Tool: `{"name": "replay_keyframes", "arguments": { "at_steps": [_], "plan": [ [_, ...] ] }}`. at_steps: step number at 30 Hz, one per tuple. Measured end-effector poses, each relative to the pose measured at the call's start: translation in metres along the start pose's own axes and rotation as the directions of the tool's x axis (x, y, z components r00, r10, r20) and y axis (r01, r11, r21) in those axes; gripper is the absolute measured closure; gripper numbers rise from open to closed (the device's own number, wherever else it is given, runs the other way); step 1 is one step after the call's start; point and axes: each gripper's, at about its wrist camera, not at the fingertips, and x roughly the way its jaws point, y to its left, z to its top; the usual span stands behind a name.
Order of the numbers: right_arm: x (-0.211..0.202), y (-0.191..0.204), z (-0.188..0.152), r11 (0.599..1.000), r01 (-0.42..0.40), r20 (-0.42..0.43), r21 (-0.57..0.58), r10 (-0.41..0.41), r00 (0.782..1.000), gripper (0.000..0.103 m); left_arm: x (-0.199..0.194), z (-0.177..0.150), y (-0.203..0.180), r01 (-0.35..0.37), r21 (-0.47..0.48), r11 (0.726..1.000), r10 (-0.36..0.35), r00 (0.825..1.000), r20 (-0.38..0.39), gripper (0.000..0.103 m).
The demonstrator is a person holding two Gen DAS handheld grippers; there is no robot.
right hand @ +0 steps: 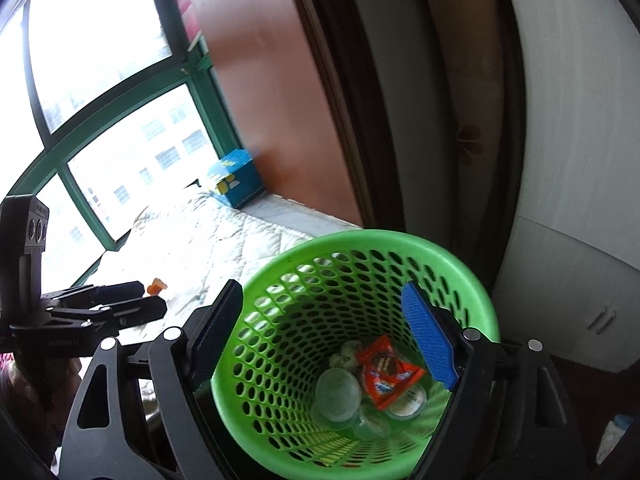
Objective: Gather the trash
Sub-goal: 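Bring both open tools back over the mattress trash, then grasp white foam block with left tool while right grasps clear hinged box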
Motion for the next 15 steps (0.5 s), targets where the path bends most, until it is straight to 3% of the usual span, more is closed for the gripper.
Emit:
{"name": "replay_keyframes", "arguments": {
  "at_steps": [4, 8, 15],
  "plan": [
    [0.012, 0.022, 0.002, 0.999, -0.041, -0.018, -0.022, 0.040, 0.999, 0.020, -0.009, -0.005, 0.043, -0.093, -0.068, 0.993, 0.094, 0.996, 0.009, 0.023],
    [0.024, 0.046, 0.003, 0.995, -0.080, -0.039, -0.052, 0.078, 0.996, 0.020, -0.016, -0.013, 0.087, -0.214, -0.121, 0.969, 0.217, 0.976, 0.012, 0.023],
    [0.048, 0.091, 0.005, 0.984, -0.146, -0.084, -0.100, 0.138, 0.987, 0.020, -0.015, -0.033, 0.169, -0.320, -0.233, 0.919, 0.318, 0.947, -0.045, 0.023]
  ]
}}
